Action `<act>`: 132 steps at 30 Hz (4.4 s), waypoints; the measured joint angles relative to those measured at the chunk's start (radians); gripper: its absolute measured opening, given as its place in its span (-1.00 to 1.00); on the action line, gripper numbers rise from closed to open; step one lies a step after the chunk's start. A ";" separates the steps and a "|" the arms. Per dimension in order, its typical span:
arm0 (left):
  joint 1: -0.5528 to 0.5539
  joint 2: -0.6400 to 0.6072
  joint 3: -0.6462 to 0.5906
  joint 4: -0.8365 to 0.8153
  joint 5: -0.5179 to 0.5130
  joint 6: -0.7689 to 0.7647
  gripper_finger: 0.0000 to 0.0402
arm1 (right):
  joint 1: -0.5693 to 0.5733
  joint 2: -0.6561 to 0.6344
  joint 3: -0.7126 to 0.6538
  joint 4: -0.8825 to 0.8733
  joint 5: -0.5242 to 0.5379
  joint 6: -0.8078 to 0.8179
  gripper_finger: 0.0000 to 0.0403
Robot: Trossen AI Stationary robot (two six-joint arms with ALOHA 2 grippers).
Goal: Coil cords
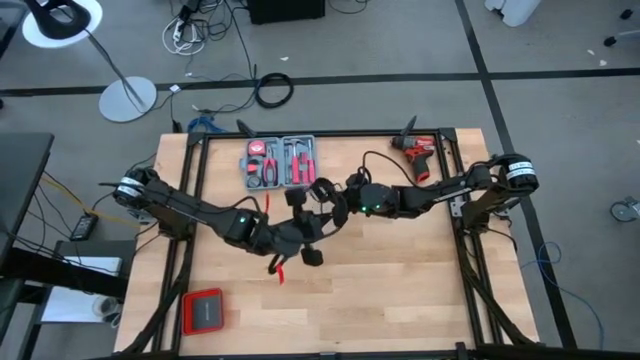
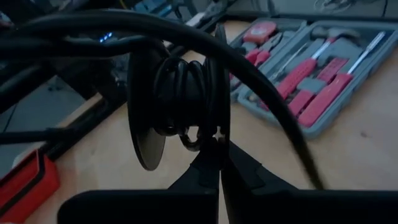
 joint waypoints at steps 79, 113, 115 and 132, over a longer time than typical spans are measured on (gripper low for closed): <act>-0.034 0.033 -0.086 -0.577 -0.240 -0.178 -0.99 | 0.095 -0.162 0.000 -0.045 0.002 -0.199 -1.00; -0.014 0.059 -0.084 -0.015 -0.149 0.335 -0.99 | 0.168 -0.220 0.000 -0.392 -0.099 -0.130 -1.00; -0.018 0.079 -0.084 0.041 -0.141 0.395 -0.99 | 0.168 -0.220 0.000 -0.411 -0.086 -0.130 -1.00; -0.002 0.162 -0.085 0.210 -0.215 0.568 -0.62 | 0.182 -0.217 -0.003 -0.423 -0.072 -0.124 -1.00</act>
